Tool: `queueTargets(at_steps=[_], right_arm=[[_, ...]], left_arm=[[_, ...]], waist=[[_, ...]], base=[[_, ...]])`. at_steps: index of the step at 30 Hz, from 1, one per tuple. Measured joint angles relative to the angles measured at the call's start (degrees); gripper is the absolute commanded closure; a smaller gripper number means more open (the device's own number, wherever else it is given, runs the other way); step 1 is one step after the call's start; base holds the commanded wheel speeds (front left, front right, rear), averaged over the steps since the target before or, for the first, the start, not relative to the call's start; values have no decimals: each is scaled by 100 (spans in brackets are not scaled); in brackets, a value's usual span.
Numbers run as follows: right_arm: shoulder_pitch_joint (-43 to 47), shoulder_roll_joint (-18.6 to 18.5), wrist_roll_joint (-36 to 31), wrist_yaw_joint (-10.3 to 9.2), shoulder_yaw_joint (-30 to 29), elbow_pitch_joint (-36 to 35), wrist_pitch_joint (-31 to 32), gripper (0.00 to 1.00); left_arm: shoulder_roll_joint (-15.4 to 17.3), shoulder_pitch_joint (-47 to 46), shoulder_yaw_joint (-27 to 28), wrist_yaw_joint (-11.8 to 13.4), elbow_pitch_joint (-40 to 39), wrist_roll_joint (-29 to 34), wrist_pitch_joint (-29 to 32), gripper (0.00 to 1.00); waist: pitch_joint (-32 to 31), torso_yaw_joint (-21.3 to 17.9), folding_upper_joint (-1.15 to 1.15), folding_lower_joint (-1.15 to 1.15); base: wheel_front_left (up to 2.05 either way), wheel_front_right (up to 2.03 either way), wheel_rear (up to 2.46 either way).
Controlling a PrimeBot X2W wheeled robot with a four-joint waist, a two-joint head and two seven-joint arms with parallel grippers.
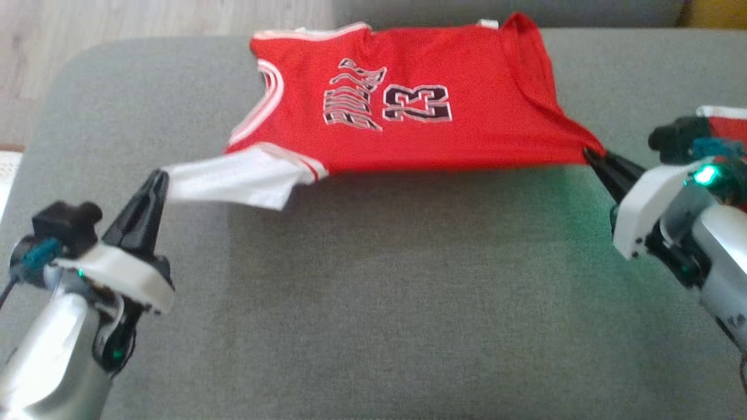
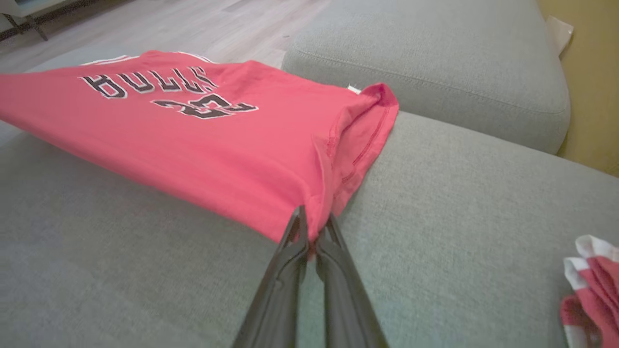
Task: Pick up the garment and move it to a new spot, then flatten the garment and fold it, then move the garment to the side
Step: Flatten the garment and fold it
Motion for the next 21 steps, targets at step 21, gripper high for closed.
queueTargets(at_steps=[21], right_arm=[[1552,-758,981,0,269,-1177,668,100]], left_arm=[[868,1778,-606,111,-1437,-461,491,100]], waist=[[-761,-10,0,0]], base=[[0,0,0]])
